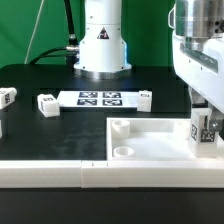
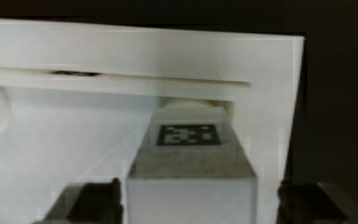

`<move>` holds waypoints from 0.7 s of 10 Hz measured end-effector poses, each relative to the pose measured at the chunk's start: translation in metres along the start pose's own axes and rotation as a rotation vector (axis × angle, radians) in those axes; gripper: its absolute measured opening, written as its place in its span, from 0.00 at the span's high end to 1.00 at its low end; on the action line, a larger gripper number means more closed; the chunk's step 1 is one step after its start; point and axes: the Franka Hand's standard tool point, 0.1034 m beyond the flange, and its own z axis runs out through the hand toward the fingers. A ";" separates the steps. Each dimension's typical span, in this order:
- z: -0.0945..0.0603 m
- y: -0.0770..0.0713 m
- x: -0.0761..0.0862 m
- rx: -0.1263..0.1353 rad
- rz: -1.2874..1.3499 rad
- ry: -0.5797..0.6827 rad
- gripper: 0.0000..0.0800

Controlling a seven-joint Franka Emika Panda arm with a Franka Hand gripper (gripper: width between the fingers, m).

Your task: Assemble one leg

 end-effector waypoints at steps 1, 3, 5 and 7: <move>0.000 0.000 0.000 0.000 -0.040 0.000 0.36; 0.000 0.002 -0.002 -0.024 -0.150 -0.006 0.20; 0.000 0.000 -0.003 -0.012 -0.377 -0.003 0.19; 0.001 0.000 -0.006 -0.008 -0.638 -0.005 0.19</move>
Offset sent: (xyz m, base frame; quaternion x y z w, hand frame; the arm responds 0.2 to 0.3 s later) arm -0.0005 0.0061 0.0011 0.0195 -0.0080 -0.2251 0.9741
